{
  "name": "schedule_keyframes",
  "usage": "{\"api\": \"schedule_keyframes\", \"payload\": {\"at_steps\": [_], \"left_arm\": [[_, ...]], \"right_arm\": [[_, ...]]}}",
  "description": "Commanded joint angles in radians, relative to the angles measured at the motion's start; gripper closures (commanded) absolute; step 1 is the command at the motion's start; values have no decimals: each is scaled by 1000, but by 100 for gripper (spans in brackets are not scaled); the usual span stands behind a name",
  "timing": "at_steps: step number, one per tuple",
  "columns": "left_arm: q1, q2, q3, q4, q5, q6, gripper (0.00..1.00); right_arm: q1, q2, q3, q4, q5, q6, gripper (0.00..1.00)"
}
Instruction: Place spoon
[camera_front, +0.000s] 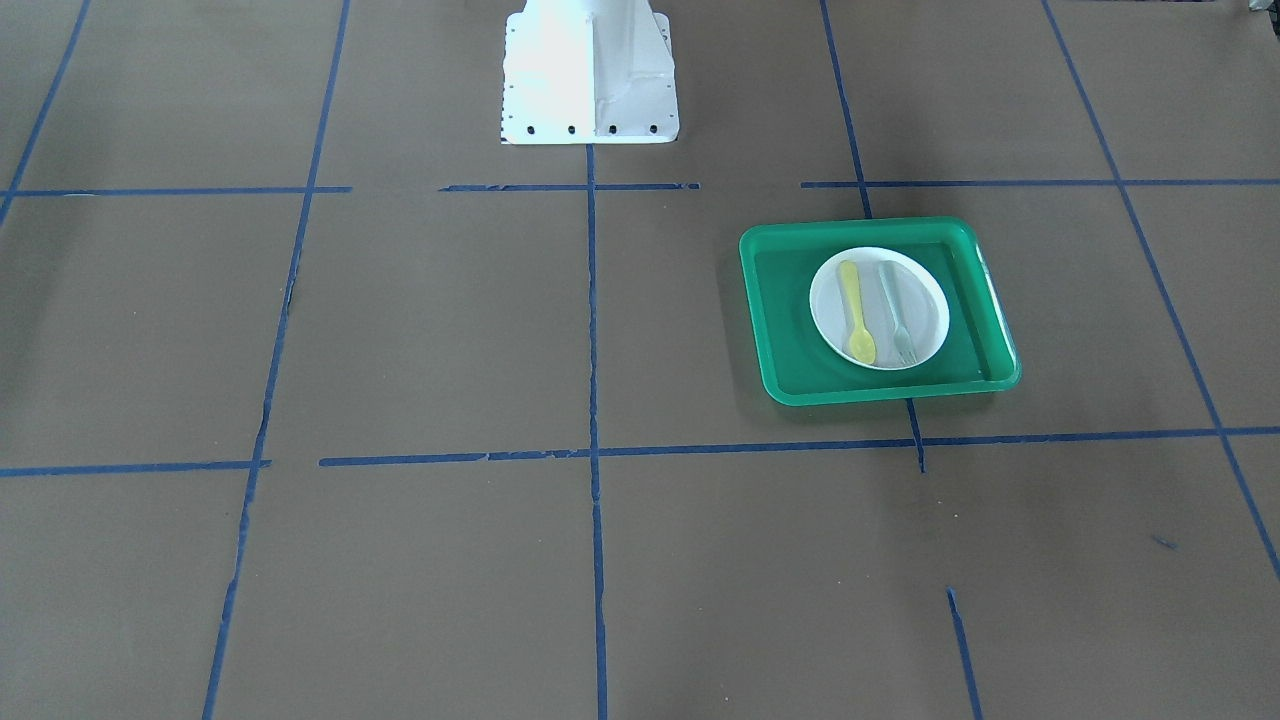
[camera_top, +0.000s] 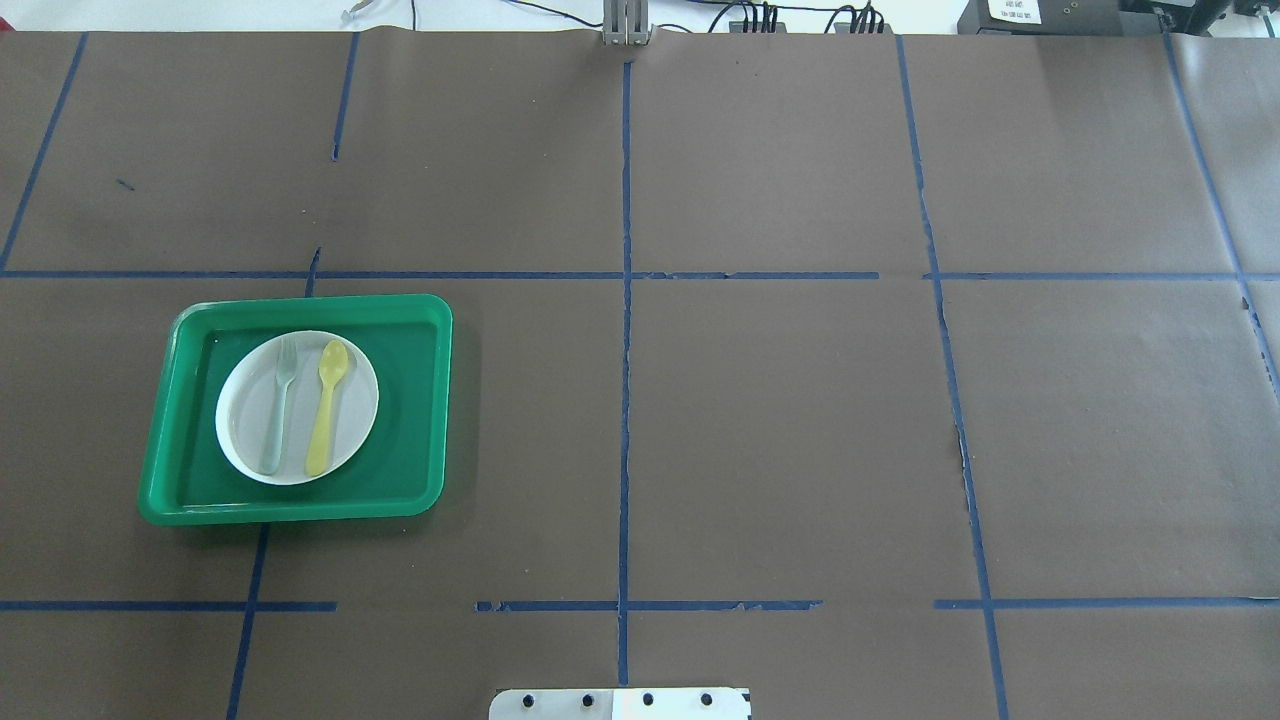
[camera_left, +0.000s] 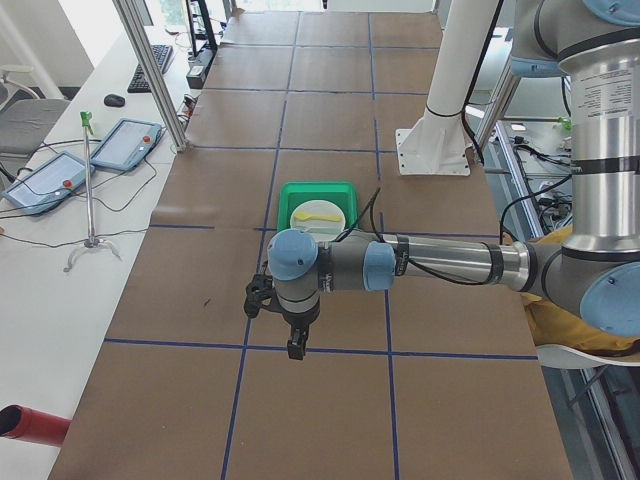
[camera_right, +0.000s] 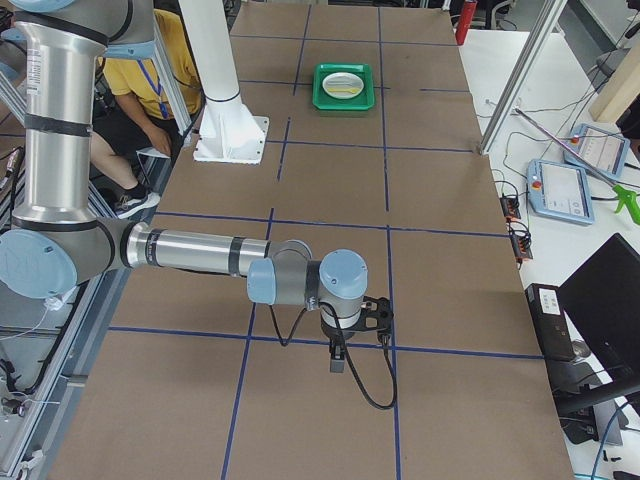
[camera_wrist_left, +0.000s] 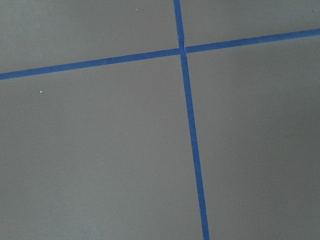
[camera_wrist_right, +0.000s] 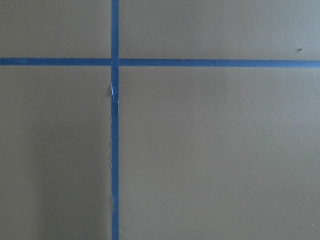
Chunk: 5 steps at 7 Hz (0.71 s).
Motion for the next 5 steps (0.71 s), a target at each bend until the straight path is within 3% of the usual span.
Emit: {"api": "schedule_keyframes", "payload": {"at_steps": [1, 3, 5], "left_arm": [[0, -1, -4, 0, -2, 1, 0], [2, -16, -7, -3, -2, 1, 0], [71, -33, -106, -53, -33, -43, 0]], "right_arm": [[0, 0, 0, 0, 0, 0, 0], [0, 0, 0, 0, 0, 0, 0], [0, 0, 0, 0, 0, 0, 0]]}}
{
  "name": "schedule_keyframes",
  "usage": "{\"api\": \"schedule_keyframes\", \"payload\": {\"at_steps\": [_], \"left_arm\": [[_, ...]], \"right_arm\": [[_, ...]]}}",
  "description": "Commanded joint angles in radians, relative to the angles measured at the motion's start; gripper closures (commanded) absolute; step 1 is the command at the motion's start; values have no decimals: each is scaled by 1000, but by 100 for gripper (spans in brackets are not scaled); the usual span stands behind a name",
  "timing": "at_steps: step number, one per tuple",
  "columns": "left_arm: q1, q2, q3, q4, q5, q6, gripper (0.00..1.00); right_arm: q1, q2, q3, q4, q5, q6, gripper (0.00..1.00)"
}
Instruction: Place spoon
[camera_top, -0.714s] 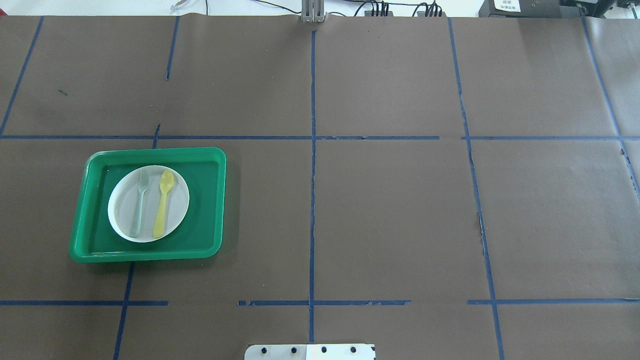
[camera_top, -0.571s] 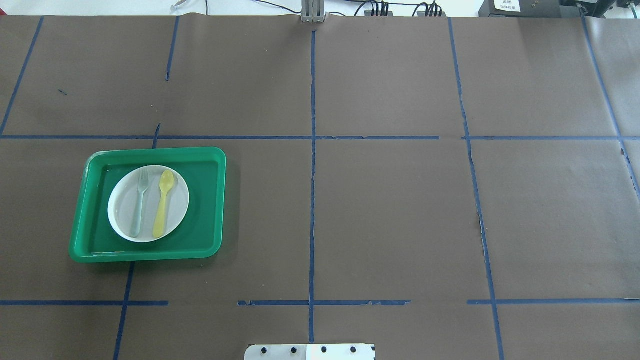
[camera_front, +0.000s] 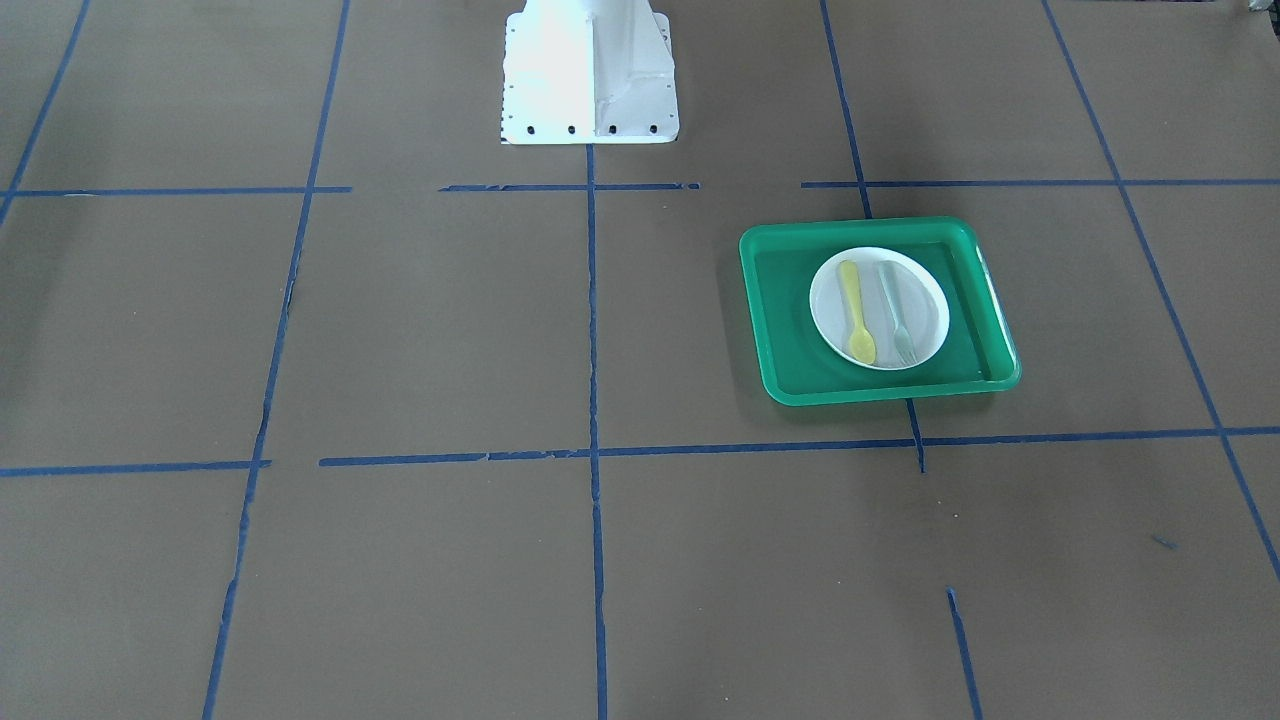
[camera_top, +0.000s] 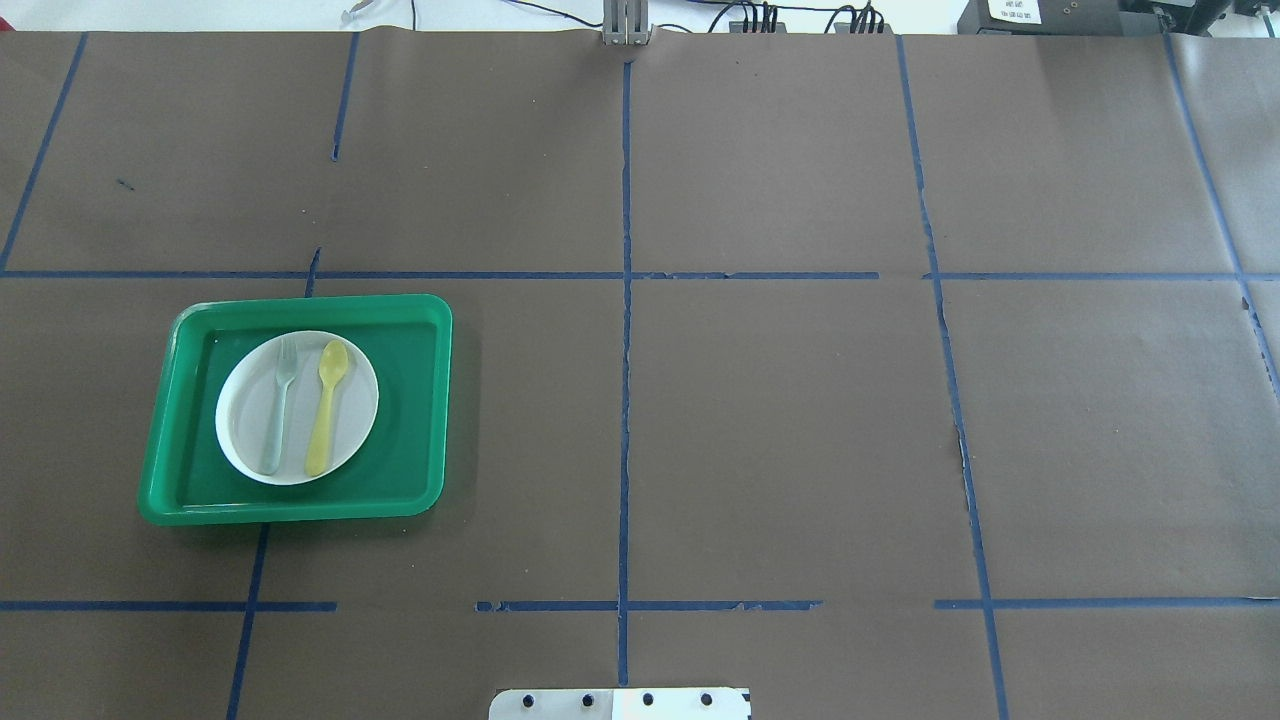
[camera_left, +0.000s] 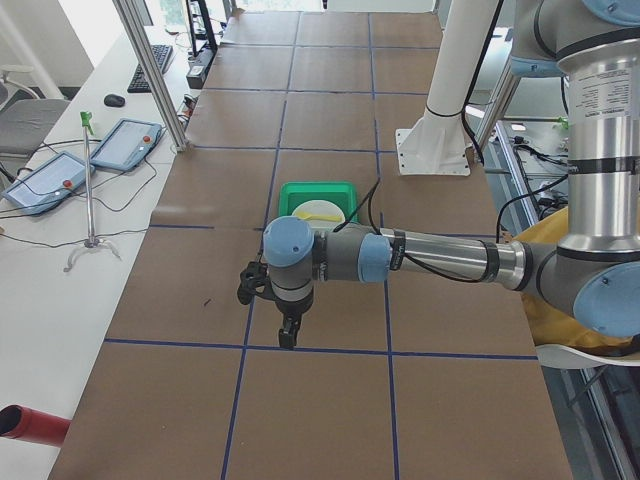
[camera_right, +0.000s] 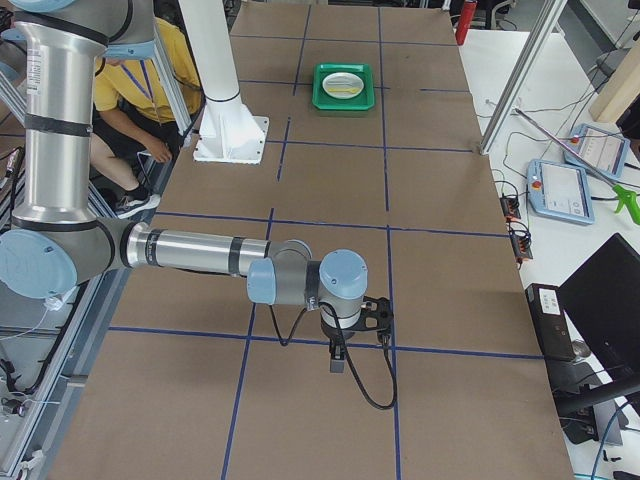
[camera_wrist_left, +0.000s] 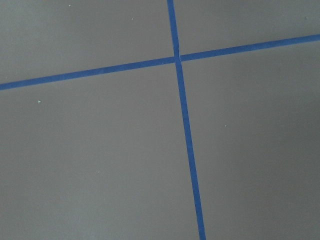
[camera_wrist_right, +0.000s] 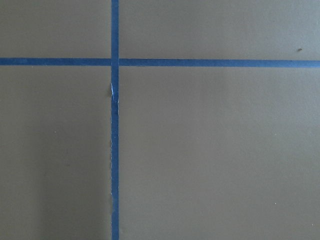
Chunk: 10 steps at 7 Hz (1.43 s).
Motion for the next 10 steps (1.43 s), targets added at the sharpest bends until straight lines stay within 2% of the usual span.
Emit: {"api": "schedule_keyframes", "payload": {"at_steps": [1, 2, 3, 4, 5, 6, 8, 9, 10], "left_arm": [[129, -12, -129, -47, -25, -197, 0], [234, -20, -172, -132, -22, -401, 0], [351, -24, -177, -299, -10, -611, 0], [470, -37, -176, -425, 75, -801, 0], [602, -79, -170, -475, 193, -973, 0], [713, -139, -150, -475, 269, -1098, 0], [832, -248, -26, -475, 372, -1226, 2], [865, -274, 5, -475, 380, -1254, 17], [884, -280, 5, -475, 382, -1257, 27]], "right_arm": [[0, 0, 0, 0, 0, 0, 0], [0, 0, 0, 0, 0, 0, 0], [0, 0, 0, 0, 0, 0, 0], [0, 0, 0, 0, 0, 0, 0], [0, 0, 0, 0, 0, 0, 0], [0, 0, 0, 0, 0, 0, 0], [0, 0, 0, 0, 0, 0, 0], [0, 0, 0, 0, 0, -2, 0], [0, 0, 0, 0, 0, 0, 0]]}}
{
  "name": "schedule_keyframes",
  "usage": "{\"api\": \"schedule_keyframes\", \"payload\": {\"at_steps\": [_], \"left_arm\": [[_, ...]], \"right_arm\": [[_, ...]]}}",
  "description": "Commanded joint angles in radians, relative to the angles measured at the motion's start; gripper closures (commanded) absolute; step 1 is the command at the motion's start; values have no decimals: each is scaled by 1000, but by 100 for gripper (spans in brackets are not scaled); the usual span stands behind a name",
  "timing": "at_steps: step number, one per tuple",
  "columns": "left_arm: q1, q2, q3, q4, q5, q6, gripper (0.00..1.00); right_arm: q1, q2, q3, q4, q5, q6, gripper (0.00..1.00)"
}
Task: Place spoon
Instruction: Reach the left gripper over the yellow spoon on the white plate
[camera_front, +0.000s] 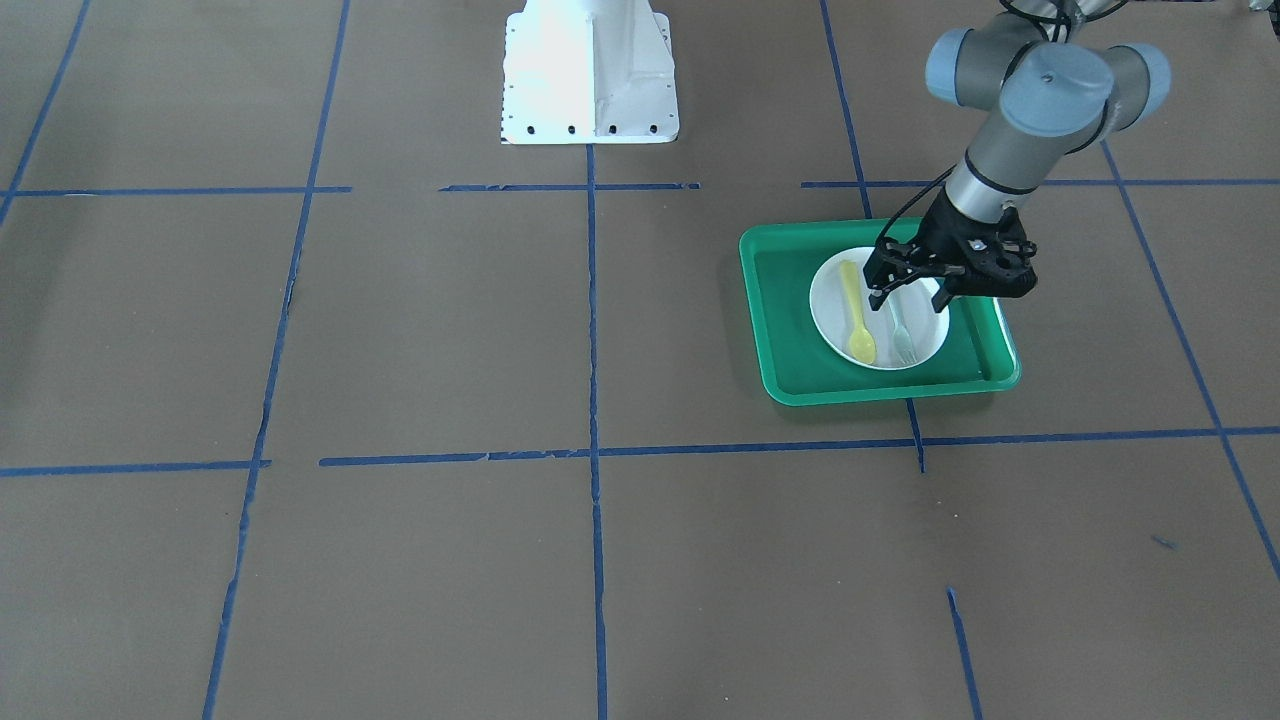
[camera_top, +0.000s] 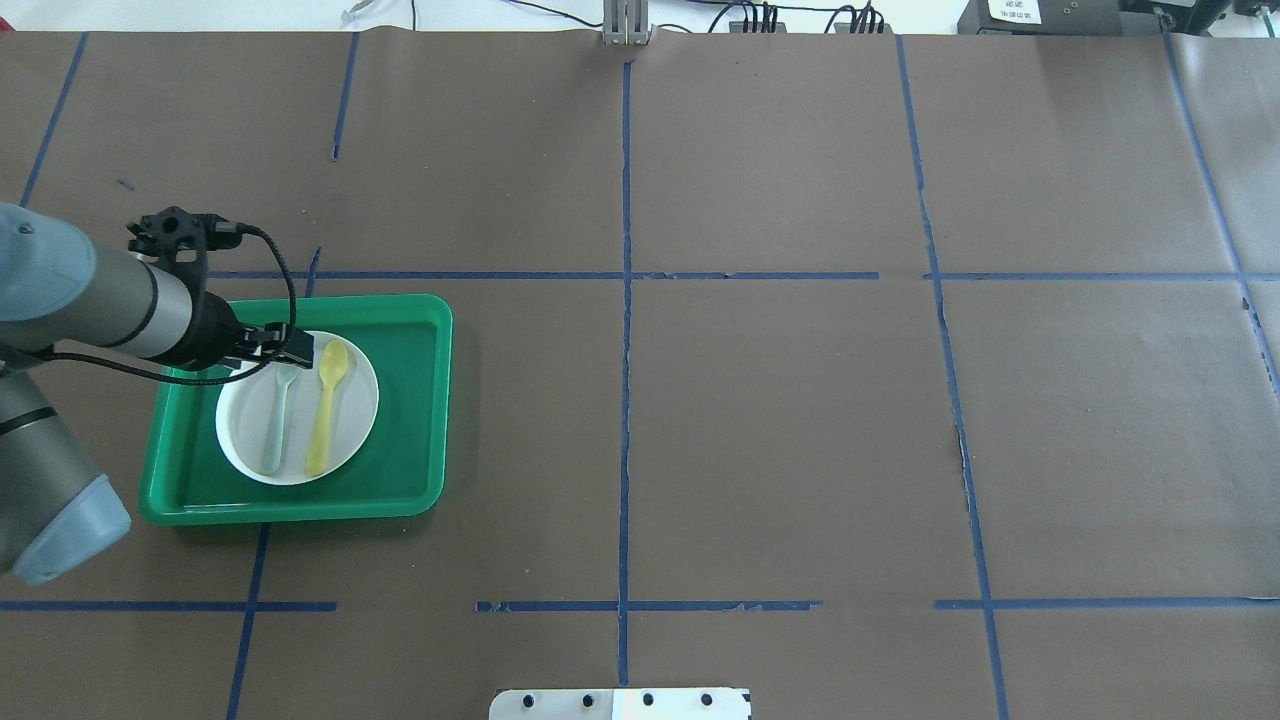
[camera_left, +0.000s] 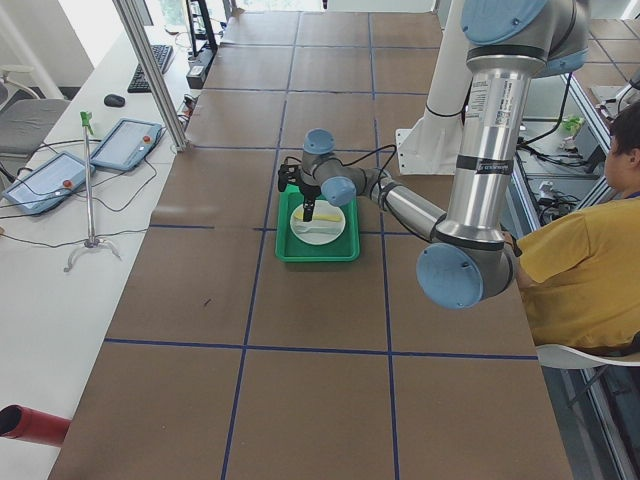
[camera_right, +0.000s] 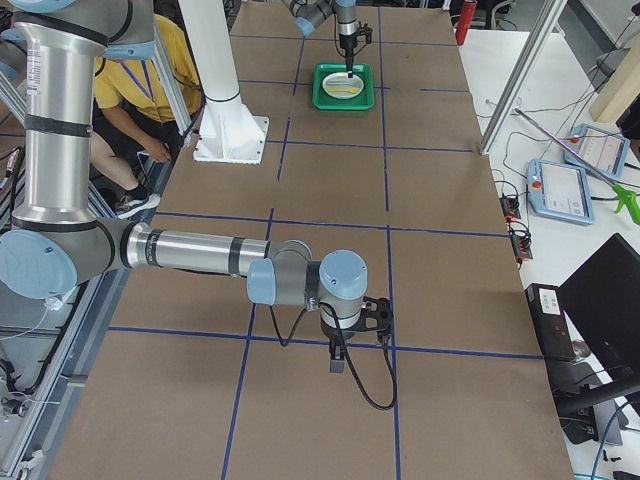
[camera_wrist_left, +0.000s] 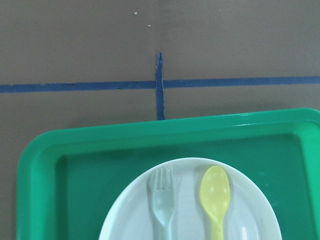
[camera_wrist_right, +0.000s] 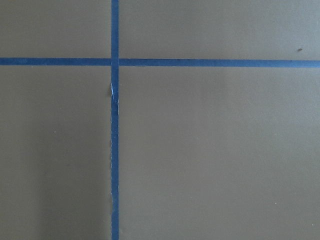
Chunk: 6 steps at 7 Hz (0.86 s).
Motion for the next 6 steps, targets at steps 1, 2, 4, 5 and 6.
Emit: {"api": "schedule_keyframes", "payload": {"at_steps": [1, 2, 4, 5, 6], "left_arm": [[56, -26, 24, 1, 19, -33, 33], [61, -29, 30, 1, 24, -34, 33], [75, -29, 44, 3, 23, -37, 37], [75, -29, 46, 3, 21, -37, 40], [75, -29, 52, 1, 21, -37, 40]], "right_arm": [[0, 0, 0, 0, 0, 1, 0], [0, 0, 0, 0, 0, 1, 0], [0, 0, 0, 2, 0, 1, 0], [0, 0, 0, 0, 0, 1, 0], [0, 0, 0, 0, 0, 1, 0]]}}
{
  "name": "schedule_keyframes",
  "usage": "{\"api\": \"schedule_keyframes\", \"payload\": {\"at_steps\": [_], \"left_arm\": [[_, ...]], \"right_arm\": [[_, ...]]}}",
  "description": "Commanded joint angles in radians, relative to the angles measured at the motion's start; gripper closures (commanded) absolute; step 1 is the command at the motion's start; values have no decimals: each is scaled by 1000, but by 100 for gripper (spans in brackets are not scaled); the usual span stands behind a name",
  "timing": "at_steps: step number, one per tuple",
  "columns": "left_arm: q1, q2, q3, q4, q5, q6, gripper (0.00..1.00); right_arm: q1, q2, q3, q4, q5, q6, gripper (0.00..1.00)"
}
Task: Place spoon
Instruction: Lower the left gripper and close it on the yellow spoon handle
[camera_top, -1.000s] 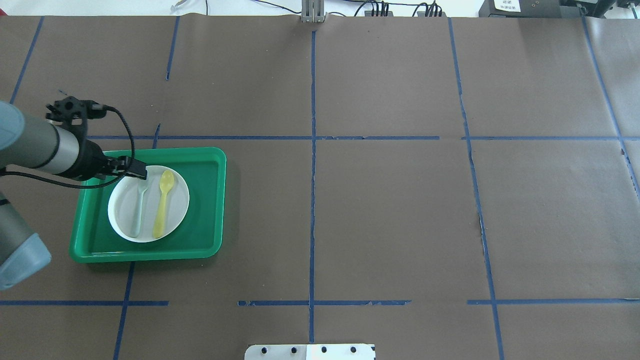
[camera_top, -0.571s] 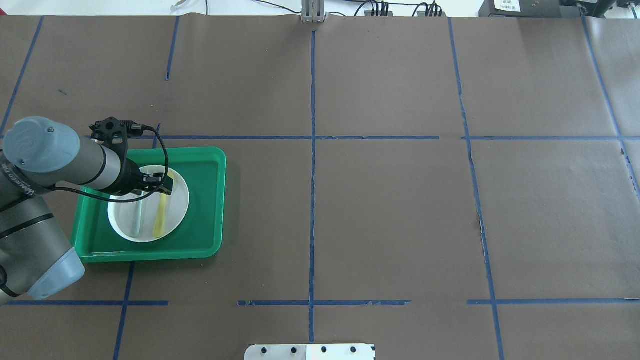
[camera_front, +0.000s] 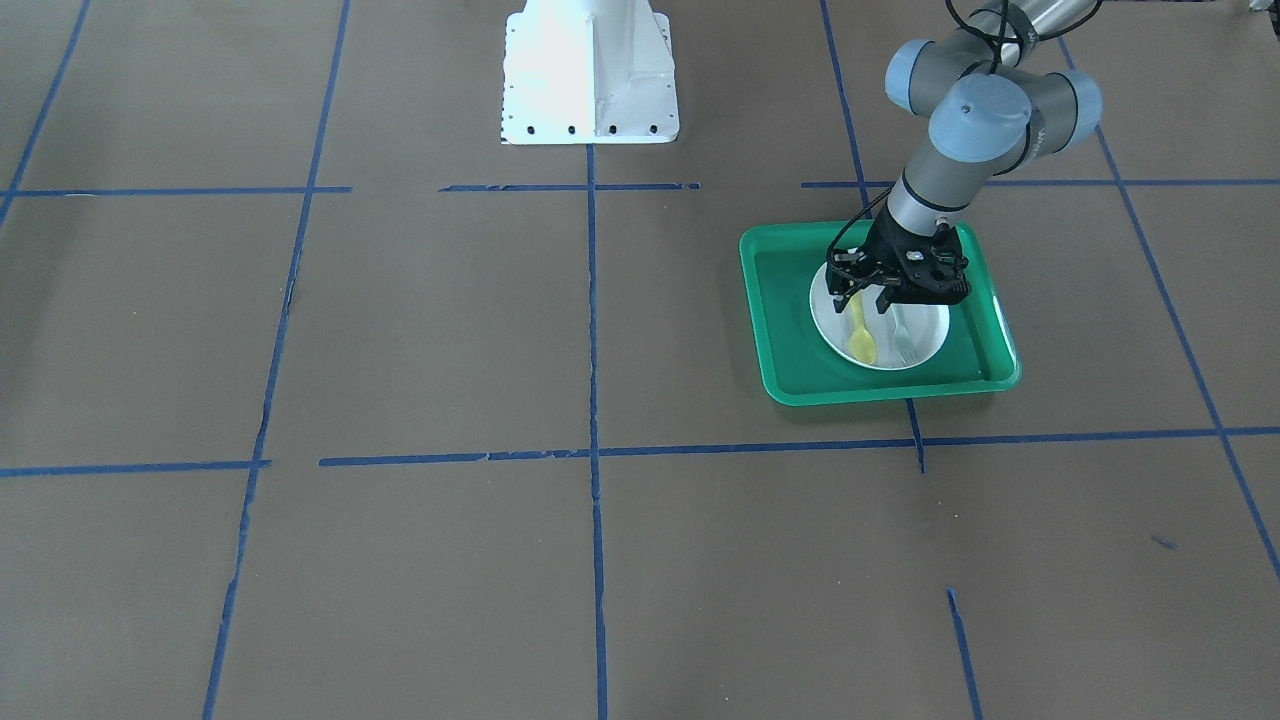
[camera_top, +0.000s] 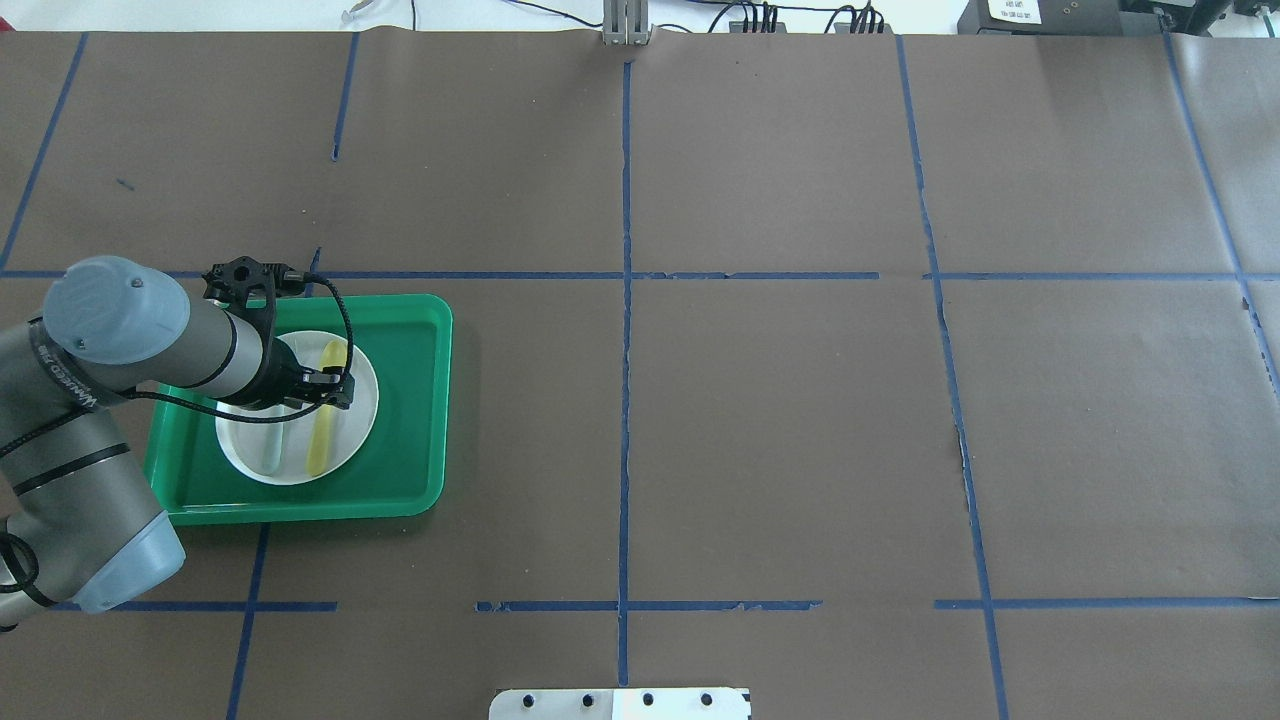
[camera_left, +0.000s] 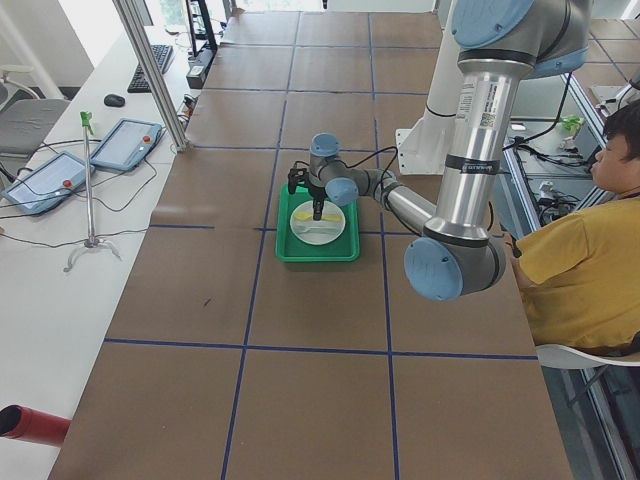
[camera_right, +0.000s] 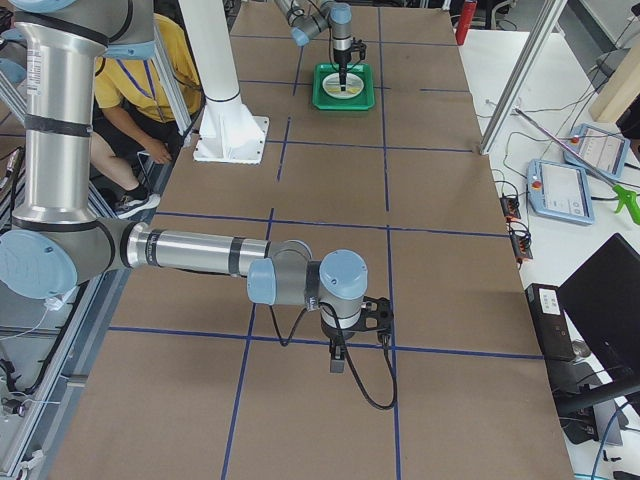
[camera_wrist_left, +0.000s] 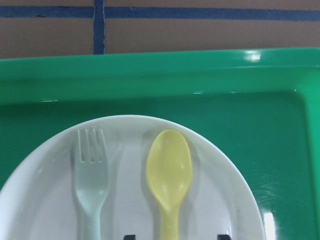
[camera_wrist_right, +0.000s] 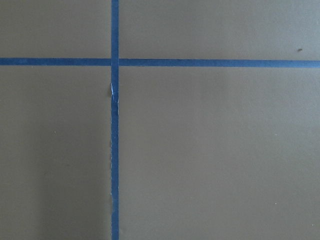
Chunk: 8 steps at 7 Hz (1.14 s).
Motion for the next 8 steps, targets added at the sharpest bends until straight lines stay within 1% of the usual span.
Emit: {"api": "schedule_keyframes", "payload": {"at_steps": [1, 5, 6, 7, 8], "left_arm": [[2, 0, 8, -1, -1, -2, 40], [10, -9, 31, -1, -2, -2, 41], [10, -14, 31, 0, -4, -2, 59], [10, -14, 31, 0, -2, -2, 81], [10, -14, 23, 0, -7, -2, 100]], "right_arm": [[0, 0, 0, 0, 0, 0, 0], [0, 0, 0, 0, 0, 0, 0], [0, 0, 0, 0, 0, 0, 0], [0, 0, 0, 0, 0, 0, 0], [0, 0, 0, 0, 0, 0, 0]]}}
